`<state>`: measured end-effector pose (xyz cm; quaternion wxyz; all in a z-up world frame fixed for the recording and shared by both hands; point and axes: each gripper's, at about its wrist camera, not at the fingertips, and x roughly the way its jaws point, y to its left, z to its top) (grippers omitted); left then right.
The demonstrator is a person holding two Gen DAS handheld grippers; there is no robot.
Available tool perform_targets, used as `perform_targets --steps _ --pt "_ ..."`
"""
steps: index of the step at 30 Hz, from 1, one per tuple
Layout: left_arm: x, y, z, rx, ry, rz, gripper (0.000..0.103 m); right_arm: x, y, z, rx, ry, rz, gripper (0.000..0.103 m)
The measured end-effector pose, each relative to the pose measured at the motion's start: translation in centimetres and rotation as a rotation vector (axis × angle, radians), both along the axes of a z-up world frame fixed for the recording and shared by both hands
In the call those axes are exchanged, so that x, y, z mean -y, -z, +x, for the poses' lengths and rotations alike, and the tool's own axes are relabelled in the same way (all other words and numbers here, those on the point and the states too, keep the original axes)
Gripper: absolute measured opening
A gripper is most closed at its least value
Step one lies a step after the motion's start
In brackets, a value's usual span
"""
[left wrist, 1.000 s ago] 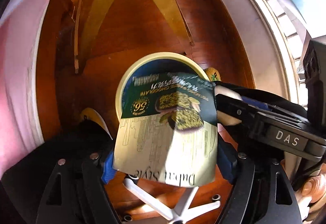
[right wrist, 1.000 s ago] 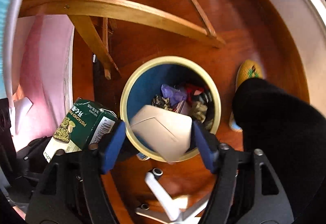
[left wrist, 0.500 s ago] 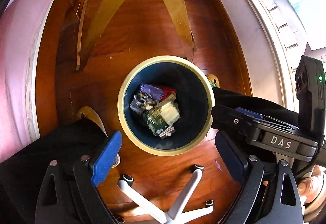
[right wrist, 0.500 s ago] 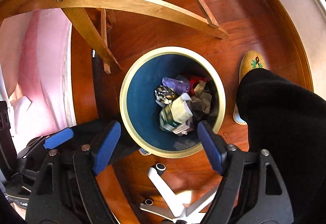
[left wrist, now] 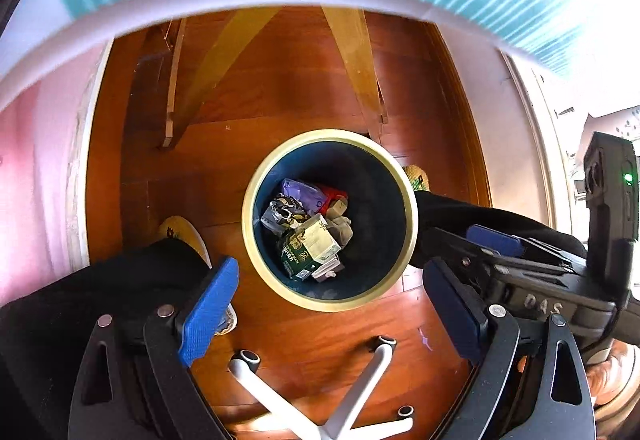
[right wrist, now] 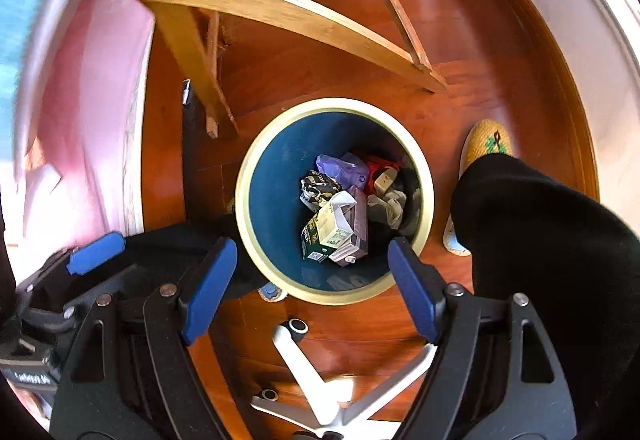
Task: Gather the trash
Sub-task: 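Raise both tools from the bin back over the table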
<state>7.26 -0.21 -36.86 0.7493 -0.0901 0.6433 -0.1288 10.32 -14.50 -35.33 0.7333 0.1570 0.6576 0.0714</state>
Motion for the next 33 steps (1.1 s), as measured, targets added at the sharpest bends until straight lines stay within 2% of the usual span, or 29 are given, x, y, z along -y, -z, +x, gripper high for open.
perform_targets --steps 4,9,15,18,25,33 --pt "-0.3 -1.9 -0.9 0.018 0.006 0.008 0.094 -0.8 -2.7 -0.8 0.027 -0.071 -0.015 0.076" --pt "-0.7 -5.7 -3.0 0.090 0.047 0.027 0.094 -1.0 -6.6 -1.8 0.090 -0.130 -0.015 0.076" --pt "-1.2 -11.8 -4.9 0.255 0.089 0.119 0.094 -1.1 -11.5 -3.1 0.177 -0.197 -0.041 0.076" --pt "-1.9 -14.8 -5.4 0.309 0.077 0.114 0.094 -1.2 -14.0 -3.7 0.229 -0.225 -0.053 0.076" --pt "-3.8 -23.0 -5.2 0.457 0.057 0.118 0.094 -1.8 -22.2 -4.2 0.405 -0.291 -0.088 0.076" --pt "-5.9 -31.1 -2.7 0.582 0.020 0.111 0.094 -2.1 -31.3 -2.2 0.568 -0.295 -0.044 0.076"
